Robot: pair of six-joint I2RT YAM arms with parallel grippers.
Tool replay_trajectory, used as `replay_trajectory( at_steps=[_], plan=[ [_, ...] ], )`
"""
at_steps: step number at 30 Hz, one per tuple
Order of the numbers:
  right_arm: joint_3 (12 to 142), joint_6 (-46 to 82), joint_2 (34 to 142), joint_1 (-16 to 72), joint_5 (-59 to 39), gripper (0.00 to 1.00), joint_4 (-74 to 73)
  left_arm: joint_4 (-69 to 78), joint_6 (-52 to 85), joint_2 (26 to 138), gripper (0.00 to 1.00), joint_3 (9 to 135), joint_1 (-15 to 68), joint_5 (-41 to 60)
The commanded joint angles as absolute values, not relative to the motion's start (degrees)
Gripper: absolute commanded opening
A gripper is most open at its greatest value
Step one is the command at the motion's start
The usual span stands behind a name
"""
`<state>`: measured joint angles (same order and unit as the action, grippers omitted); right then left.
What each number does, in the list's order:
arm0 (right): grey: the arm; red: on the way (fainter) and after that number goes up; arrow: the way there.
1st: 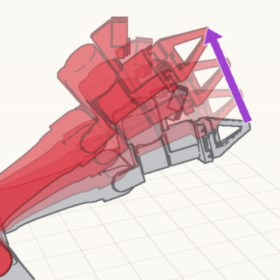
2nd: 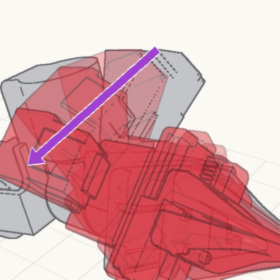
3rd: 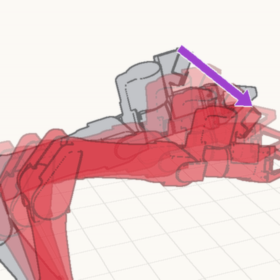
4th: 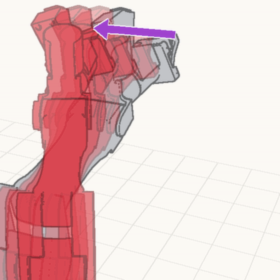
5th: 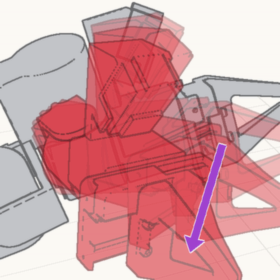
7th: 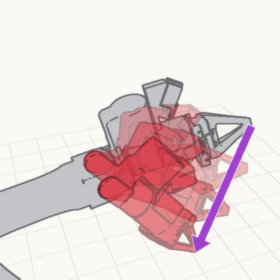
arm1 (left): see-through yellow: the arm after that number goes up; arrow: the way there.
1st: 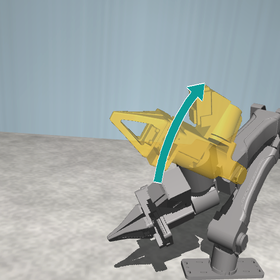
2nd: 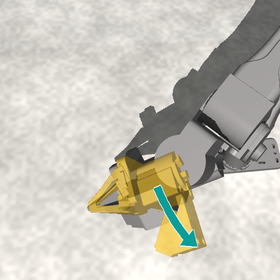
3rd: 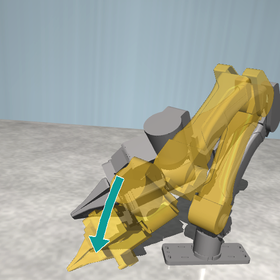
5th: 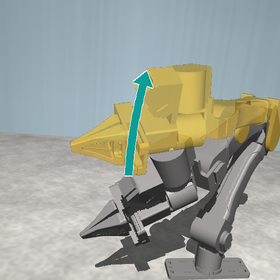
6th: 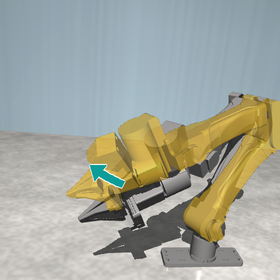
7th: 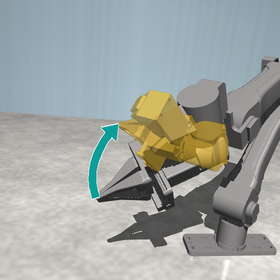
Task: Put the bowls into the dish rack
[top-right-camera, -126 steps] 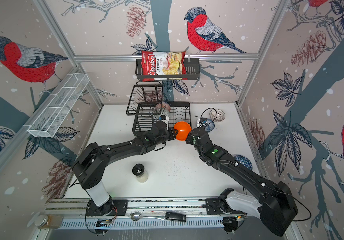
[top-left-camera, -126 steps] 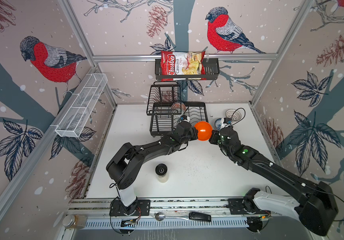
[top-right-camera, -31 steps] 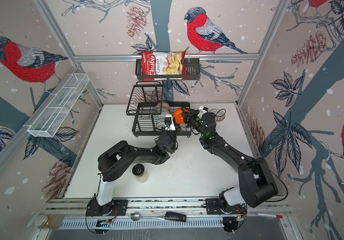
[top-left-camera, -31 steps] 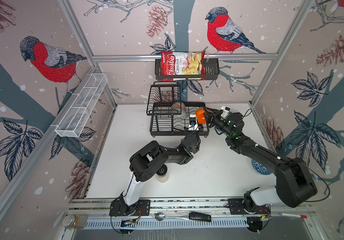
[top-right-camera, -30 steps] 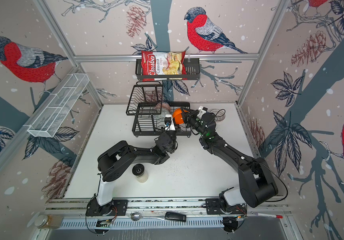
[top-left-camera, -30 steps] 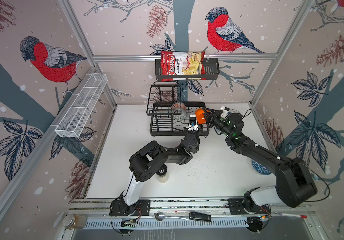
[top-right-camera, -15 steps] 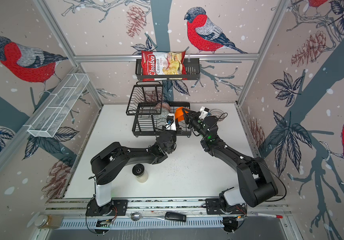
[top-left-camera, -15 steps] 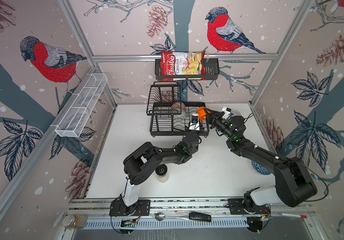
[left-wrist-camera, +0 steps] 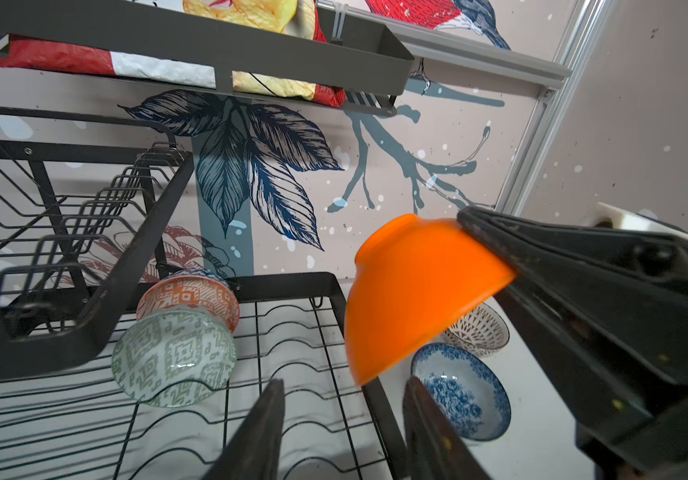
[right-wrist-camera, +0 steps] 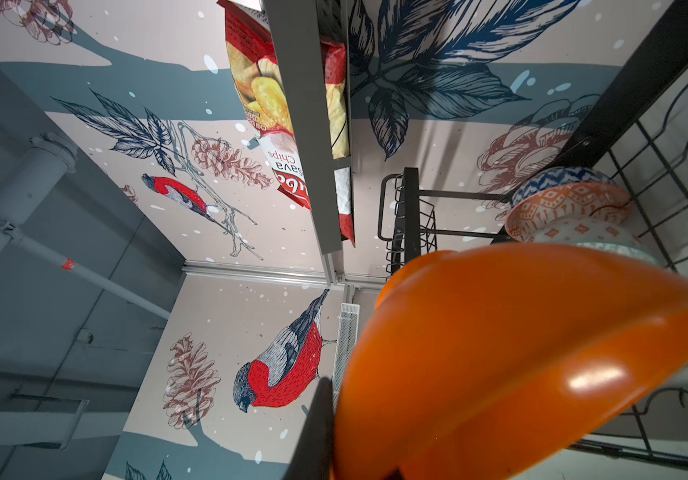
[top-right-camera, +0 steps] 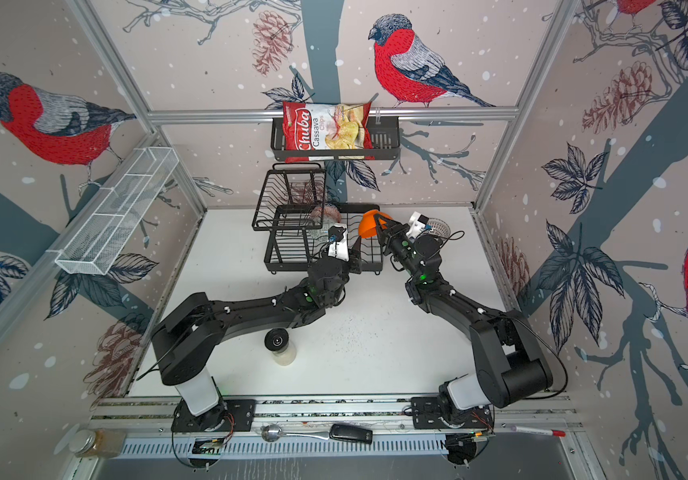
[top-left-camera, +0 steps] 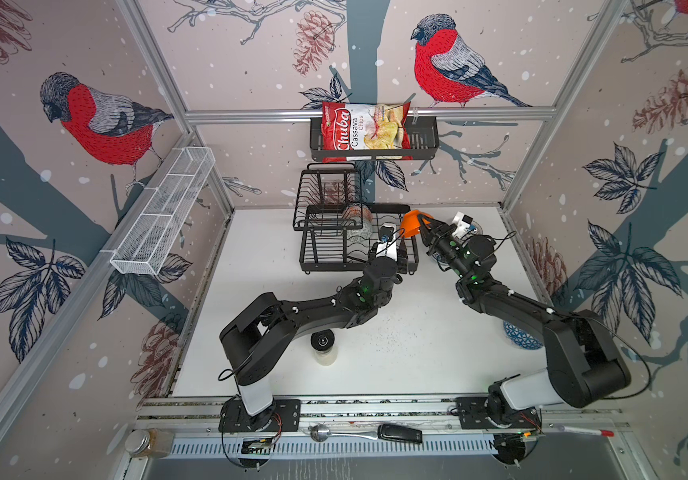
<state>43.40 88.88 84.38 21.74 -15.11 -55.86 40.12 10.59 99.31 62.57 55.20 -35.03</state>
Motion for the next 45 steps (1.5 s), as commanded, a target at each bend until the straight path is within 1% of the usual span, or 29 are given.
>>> replay_trajectory(
  at_steps=[1, 4, 6, 9, 13, 14, 15, 16, 20, 24, 27, 30, 36, 39, 45],
  plan=[
    [44.8, 91.0, 86.1, 22.0, -14.4, 0.00, -61.3, 30.2, 12.6, 95.9, 0.56, 62.5, 54.8, -32.0],
    [45.6, 90.9, 87.4, 22.1, -14.4, 0.00, -61.1, 23.8, 13.5, 92.4, 0.62, 62.8, 53.5, -27.4],
    [45.7, 90.6, 87.9, 22.1, -14.2, 0.00, -60.9, 19.9, 14.5, 90.6, 0.68, 63.3, 52.0, -23.5],
    [46.1, 89.3, 88.5, 22.2, -13.8, 0.00, -59.7, 10.6, 16.4, 89.4, 0.71, 66.9, 48.9, -16.4],
    [46.7, 87.5, 89.7, 22.5, -13.4, 0.00, -59.6, 3.3, 15.3, 88.1, 0.81, 70.7, 45.8, -11.5],
    [46.7, 86.9, 90.1, 22.6, -13.1, 0.00, -60.1, 1.9, 14.5, 87.9, 0.86, 71.7, 45.4, -10.8],
    [46.8, 86.5, 90.5, 22.8, -13.0, 0.00, -60.5, 0.8, 13.9, 87.6, 0.94, 72.4, 44.9, -10.7],
    [46.8, 86.2, 90.9, 22.9, -12.5, 0.00, -60.8, -0.3, 13.0, 87.5, 0.98, 73.3, 44.3, -10.2],
    [47.0, 85.4, 93.3, 24.1, -11.2, 0.00, -64.2, -7.7, 12.7, 87.9, 0.98, 78.7, 40.3, -5.5],
    [47.1, 85.0, 96.3, 25.6, -10.2, 0.00, -68.2, -17.5, 15.1, 88.7, 0.98, 86.1, 33.5, 6.2],
    [48.0, 84.6, 98.2, 27.1, -8.7, 0.00, -67.7, -21.1, 12.5, 88.4, 0.98, 89.1, 31.4, 6.4],
    [49.1, 84.4, 100.3, 28.5, -6.6, 0.00, -66.5, -19.2, 10.5, 87.6, 0.98, 87.2, 30.9, 4.8],
    [51.6, 87.3, 106.4, 30.2, -5.5, 0.00, -67.2, -13.6, 13.1, 85.9, 0.98, 81.2, 27.6, 10.4],
    [54.4, 86.8, 108.9, 30.9, -5.7, 0.00, -64.5, -10.4, 14.2, 83.8, 0.98, 78.2, 26.6, 11.7],
    [59.5, 88.0, 114.2, 32.3, -6.4, 0.00, -63.7, -10.3, 14.3, 83.1, 0.98, 77.0, 26.5, 12.9]
  ],
)
